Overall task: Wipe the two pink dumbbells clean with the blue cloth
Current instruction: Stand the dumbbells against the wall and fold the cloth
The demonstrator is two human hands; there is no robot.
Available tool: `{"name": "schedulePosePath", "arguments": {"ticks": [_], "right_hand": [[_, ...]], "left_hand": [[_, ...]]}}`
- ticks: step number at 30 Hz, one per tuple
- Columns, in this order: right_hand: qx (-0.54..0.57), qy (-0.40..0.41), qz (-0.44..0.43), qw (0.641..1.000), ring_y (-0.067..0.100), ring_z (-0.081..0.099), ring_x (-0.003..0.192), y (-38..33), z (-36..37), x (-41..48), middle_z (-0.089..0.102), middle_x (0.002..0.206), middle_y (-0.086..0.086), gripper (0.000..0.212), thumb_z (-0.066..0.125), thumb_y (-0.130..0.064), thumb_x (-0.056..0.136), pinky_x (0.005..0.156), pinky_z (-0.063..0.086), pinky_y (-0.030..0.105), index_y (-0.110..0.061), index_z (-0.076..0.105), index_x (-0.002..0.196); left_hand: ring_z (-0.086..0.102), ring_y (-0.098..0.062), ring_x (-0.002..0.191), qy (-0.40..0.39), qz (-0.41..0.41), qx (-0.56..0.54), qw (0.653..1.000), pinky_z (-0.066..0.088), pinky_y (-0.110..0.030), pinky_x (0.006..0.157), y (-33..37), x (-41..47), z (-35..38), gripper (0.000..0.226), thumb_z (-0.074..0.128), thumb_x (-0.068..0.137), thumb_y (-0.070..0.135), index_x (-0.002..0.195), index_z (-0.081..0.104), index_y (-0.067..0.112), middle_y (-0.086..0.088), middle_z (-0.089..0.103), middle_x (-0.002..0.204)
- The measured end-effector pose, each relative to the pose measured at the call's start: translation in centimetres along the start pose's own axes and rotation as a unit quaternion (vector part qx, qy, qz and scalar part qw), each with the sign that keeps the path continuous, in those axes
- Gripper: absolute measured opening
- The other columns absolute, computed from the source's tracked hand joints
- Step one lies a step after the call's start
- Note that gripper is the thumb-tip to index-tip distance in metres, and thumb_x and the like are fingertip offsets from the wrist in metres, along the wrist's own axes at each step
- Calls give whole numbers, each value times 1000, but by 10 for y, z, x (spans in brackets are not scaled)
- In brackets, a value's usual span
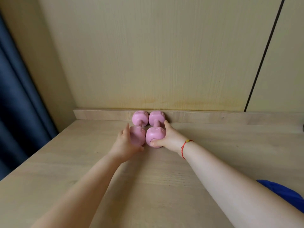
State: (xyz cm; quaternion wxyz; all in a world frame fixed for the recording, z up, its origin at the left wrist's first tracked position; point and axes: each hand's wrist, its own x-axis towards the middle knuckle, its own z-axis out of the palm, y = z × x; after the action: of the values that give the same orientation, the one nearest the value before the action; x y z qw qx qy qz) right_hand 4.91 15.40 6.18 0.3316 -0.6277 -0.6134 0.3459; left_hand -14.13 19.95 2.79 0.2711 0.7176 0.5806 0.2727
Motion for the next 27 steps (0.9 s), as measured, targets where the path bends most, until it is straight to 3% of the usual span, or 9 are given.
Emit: {"name": "schedulePosePath", "arguments": {"ticks": [4, 7, 10, 16, 20, 23, 25, 27], "right_hand": [[-58, 6, -10, 998, 12, 44, 116, -15, -26, -31, 42, 137, -4, 91, 81, -30, 77, 91, 37, 23, -18, 28, 150], [-72, -3, -1, 997, 16, 44, 131, -15, -50, -53, 43, 146, -1, 90, 82, -34, 75, 105, 38, 29, -20, 33, 149], [-109, -28, 10, 994, 15, 44, 135, -9, -72, -76, 43, 150, 2, 82, 80, -36, 77, 109, 36, 28, -19, 40, 146], [-222, -101, 61, 968, 9, 53, 124, 14, -115, -137, 56, 138, -6, 64, 75, -41, 82, 110, 38, 30, -27, 50, 138], [-280, -75, 60, 955, 3, 64, 103, 36, -137, -176, 71, 106, -17, 18, 72, -36, 85, 101, 48, 32, -30, 74, 102], [-274, -41, 64, 959, -2, 66, 90, 54, -148, -208, 73, 90, -22, 8, 71, -35, 86, 91, 52, 28, -31, 78, 89], [-245, -36, 58, 967, -7, 62, 97, 73, -155, -227, 71, 99, -26, 11, 72, -33, 86, 94, 48, 24, -35, 77, 95], [-248, -81, 51, 964, -10, 45, 126, 94, -157, -239, 57, 129, -29, 33, 71, -28, 87, 108, 35, 18, -38, 67, 119]], "left_hand": [[9, -32, 149, 92, 38, 138, 985, 14, -47, 120, 14, -18, 3, 108, 81, 74, 37, 155, 13, 11, -13, 18, 159], [0, -31, 151, 70, 75, 197, 975, 3, -51, 121, 27, -27, 9, 90, 73, 78, 42, 152, 25, 21, -6, 20, 160], [-2, -31, 151, 54, 120, 238, 962, -1, -55, 120, 41, -40, 21, 78, 68, 82, 43, 148, 31, 26, -3, 17, 160], [-5, -28, 150, 4, 234, 308, 922, -4, -54, 119, 70, -68, 53, 71, 64, 83, 53, 143, 41, 23, -1, 22, 158], [-1, -23, 152, -91, 257, 295, 916, -4, -50, 120, 94, -87, 79, 69, 61, 89, 49, 148, 36, 25, 1, 27, 157], [5, -21, 151, -139, 280, 275, 909, -5, -48, 121, 103, -94, 100, 69, 62, 89, 48, 149, 36, 24, 0, 30, 156], [10, -21, 151, -172, 282, 237, 914, -1, -43, 122, 110, -96, 112, 71, 62, 89, 46, 149, 35, 21, -3, 28, 158], [15, -23, 149, -188, 280, 205, 919, 5, -37, 121, 116, -95, 119, 70, 61, 91, 44, 150, 34, 16, -7, 25, 159]]}}
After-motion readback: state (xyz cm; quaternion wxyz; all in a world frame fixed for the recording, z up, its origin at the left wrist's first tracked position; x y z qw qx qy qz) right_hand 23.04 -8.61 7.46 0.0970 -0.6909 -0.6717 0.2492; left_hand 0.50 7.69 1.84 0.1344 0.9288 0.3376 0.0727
